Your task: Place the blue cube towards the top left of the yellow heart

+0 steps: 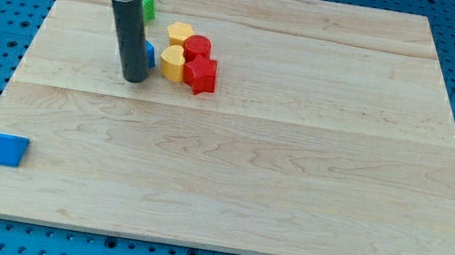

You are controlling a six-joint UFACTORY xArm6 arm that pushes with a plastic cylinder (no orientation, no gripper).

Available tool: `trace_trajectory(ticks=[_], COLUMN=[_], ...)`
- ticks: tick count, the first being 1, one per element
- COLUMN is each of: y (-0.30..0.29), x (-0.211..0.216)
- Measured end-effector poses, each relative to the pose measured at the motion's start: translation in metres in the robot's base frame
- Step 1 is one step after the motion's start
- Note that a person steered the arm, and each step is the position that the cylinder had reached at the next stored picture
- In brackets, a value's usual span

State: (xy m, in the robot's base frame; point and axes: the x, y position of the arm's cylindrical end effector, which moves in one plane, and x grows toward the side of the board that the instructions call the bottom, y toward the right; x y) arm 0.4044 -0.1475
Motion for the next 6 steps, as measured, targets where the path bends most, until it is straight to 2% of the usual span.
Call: trace_trajectory(ticks=[1,3,4,5,6], y=[-0.016,-0.034,-0.092,-0.065,0.005], x=[-0.008,-0.059,-0.065,-0.086,-0.092])
